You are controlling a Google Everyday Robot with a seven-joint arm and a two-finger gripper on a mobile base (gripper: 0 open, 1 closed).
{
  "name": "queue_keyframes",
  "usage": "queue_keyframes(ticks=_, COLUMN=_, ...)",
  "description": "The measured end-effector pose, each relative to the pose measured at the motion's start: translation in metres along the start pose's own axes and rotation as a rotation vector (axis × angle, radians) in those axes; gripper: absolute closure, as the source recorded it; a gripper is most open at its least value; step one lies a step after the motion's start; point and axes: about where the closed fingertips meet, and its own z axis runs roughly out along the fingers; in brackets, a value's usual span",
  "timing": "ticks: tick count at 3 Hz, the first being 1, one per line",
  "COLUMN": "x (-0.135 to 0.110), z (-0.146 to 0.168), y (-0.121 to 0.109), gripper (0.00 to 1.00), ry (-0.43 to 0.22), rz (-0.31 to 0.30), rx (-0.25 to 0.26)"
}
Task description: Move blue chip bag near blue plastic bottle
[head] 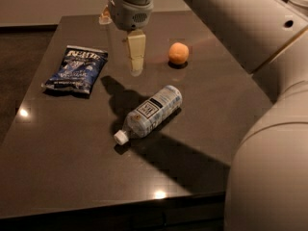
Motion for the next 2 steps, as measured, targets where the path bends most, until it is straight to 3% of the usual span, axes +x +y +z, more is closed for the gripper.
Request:
queue_keyframes(ticks=1, x=0.002, z=0.001, y=-0.004, gripper=0.00, ry=0.004, rz=-0.009, rx=0.001)
queue_keyframes(ticks=2, x=0.001, z=0.007, y=-0.020, gripper=0.00, ry=0.012, rz=-0.060, rx=-0.002)
